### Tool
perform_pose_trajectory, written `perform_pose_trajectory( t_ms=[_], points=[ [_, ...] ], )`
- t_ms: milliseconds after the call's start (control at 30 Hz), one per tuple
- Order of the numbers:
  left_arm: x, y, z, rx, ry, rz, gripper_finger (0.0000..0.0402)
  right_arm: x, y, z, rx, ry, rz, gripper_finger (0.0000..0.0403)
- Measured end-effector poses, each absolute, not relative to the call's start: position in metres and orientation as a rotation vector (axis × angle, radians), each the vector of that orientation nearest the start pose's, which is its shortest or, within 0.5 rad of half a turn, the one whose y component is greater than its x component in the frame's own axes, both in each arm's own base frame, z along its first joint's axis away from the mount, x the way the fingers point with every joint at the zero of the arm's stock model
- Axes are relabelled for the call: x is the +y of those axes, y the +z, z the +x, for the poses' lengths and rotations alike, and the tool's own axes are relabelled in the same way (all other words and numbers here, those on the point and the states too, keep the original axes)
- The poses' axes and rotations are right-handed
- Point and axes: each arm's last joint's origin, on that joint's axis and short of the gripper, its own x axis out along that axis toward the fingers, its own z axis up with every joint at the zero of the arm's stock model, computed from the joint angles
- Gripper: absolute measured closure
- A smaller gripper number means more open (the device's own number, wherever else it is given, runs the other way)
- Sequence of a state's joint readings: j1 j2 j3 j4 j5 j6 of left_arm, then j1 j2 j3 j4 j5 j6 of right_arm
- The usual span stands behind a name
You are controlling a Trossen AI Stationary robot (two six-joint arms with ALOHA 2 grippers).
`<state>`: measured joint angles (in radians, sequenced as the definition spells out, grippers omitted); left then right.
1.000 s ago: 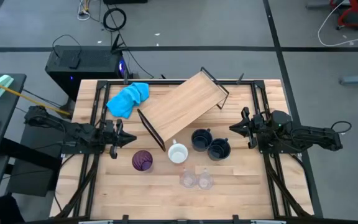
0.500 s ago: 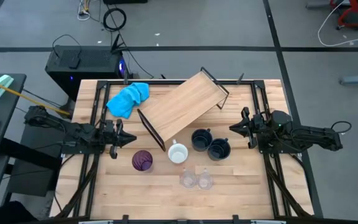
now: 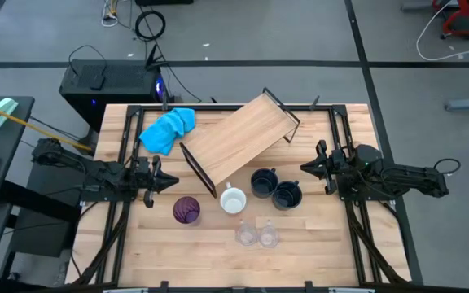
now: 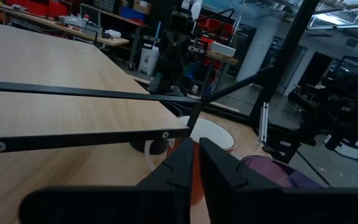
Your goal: Stack small to large cups/mugs on shelf
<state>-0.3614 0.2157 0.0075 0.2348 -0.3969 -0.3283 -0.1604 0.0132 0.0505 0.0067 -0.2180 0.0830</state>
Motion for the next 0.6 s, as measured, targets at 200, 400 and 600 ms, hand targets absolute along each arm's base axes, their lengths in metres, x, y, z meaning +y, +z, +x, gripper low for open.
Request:
perform_pose_trajectory(
  t_ms=[200,400,600],
  points=[
    [-0.0279,0.1707,0.1056,-0.031,0.031,-0.338,0.0371,-0.0089,0.1803,0.0943,-0.04,0.059,0.075,0.0364],
    [-0.028,0.1706,0.1056,-0.03,0.031,-0.338,0.0376,-0.0089,0.1803,0.0943,-0.041,0.059,0.075,0.0364],
    [-0.0279,0.1707,0.1056,-0.031,0.031,-0.338,0.0368,-0.0089,0.1803,0.0943,-0.041,0.06,0.075,0.0364]
  ],
)
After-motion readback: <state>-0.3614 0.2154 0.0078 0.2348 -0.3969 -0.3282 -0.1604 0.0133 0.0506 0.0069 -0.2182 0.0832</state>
